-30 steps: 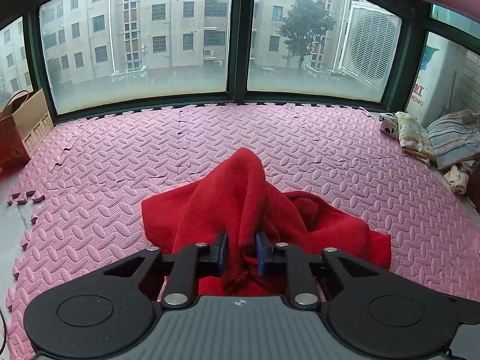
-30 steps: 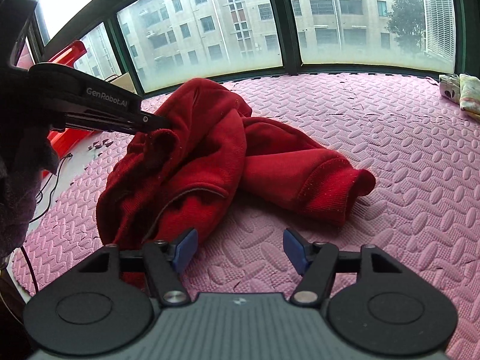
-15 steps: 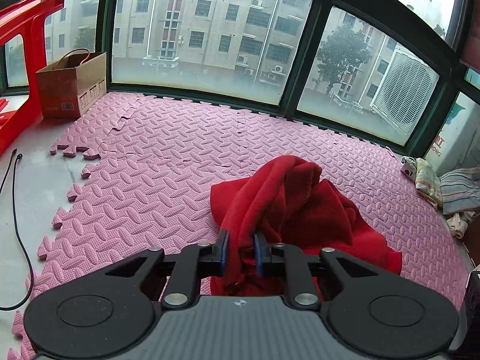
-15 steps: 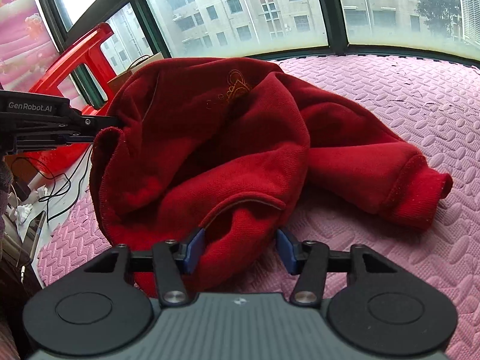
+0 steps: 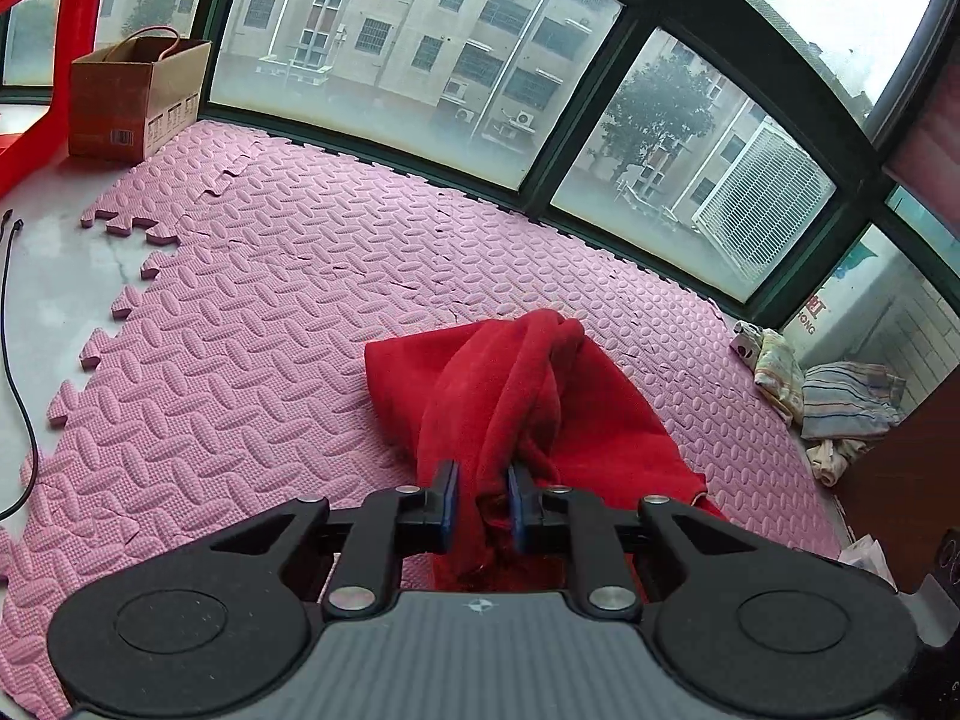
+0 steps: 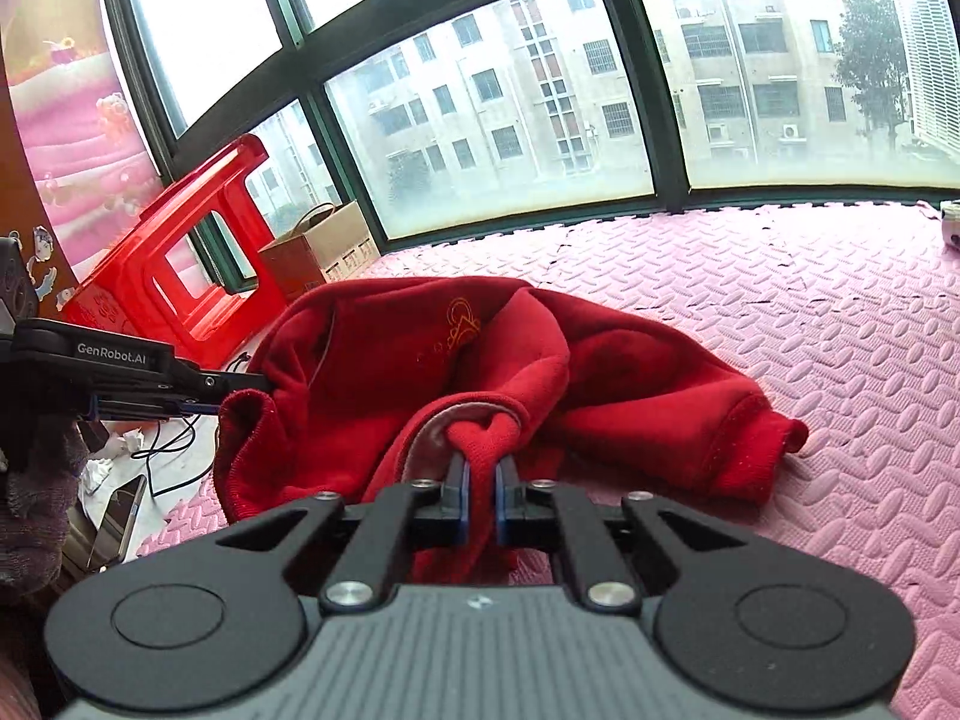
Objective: Fold clothes
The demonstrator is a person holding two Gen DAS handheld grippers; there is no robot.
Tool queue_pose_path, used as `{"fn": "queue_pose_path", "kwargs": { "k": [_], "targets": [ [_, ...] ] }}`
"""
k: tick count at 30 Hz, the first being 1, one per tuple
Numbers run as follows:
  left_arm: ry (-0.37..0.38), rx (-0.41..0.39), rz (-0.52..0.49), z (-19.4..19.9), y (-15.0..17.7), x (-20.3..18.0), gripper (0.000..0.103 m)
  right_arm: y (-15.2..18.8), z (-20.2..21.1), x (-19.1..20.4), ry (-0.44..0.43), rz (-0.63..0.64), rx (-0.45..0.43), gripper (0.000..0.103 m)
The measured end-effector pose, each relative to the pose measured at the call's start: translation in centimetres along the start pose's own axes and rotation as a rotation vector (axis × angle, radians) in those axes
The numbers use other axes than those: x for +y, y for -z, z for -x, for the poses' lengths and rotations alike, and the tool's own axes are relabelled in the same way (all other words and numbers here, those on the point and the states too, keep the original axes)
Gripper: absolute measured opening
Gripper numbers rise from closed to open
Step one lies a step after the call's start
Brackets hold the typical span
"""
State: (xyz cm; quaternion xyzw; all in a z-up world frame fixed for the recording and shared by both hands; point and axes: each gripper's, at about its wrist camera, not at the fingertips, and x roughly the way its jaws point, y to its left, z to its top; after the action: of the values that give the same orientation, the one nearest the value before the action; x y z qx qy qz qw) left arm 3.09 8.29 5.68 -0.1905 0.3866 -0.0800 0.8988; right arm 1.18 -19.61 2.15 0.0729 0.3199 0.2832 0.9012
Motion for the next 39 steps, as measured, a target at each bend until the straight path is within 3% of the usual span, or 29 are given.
{"fn": "queue_pose_path", "kwargs": {
  "k": [6,12,14,18,23,26,32,39],
  "targets": [
    [0.063,0.095,0.003,1.8,3.4,0.2,0.018,1.3,5.4,0.9,-0.008,0.048,0.056,0.007],
    [0.039,0.275,-0.001,0.2,8.4,1.8,0.018,6.4,6.3,0.6,-0.006,0.023,0.263,0.007],
    [0.034,0.303,-0.018,-0.1,9.2,2.0,0.019,7.4,6.2,0.3,-0.001,0.02,0.298,0.007],
    [0.038,0.271,-0.079,1.0,8.0,1.2,0.023,6.7,7.1,-0.1,0.004,0.035,0.298,0.012],
    [0.035,0.218,-0.159,2.5,6.2,-0.2,0.043,3.7,7.5,-1.5,0.051,0.054,0.249,0.019],
    [0.026,0.175,-0.195,3.2,5.1,-1.0,0.05,1.7,6.9,-2.7,0.093,0.062,0.197,0.024],
    [0.014,0.107,-0.204,1.7,2.0,-2.5,0.052,-2.0,2.5,-5.5,0.146,0.072,0.136,0.027],
    [0.008,0.071,-0.245,-3.6,-1.4,-5.9,0.052,-4.9,-4.1,-8.5,0.15,-0.003,0.124,0.028]
  ]
}}
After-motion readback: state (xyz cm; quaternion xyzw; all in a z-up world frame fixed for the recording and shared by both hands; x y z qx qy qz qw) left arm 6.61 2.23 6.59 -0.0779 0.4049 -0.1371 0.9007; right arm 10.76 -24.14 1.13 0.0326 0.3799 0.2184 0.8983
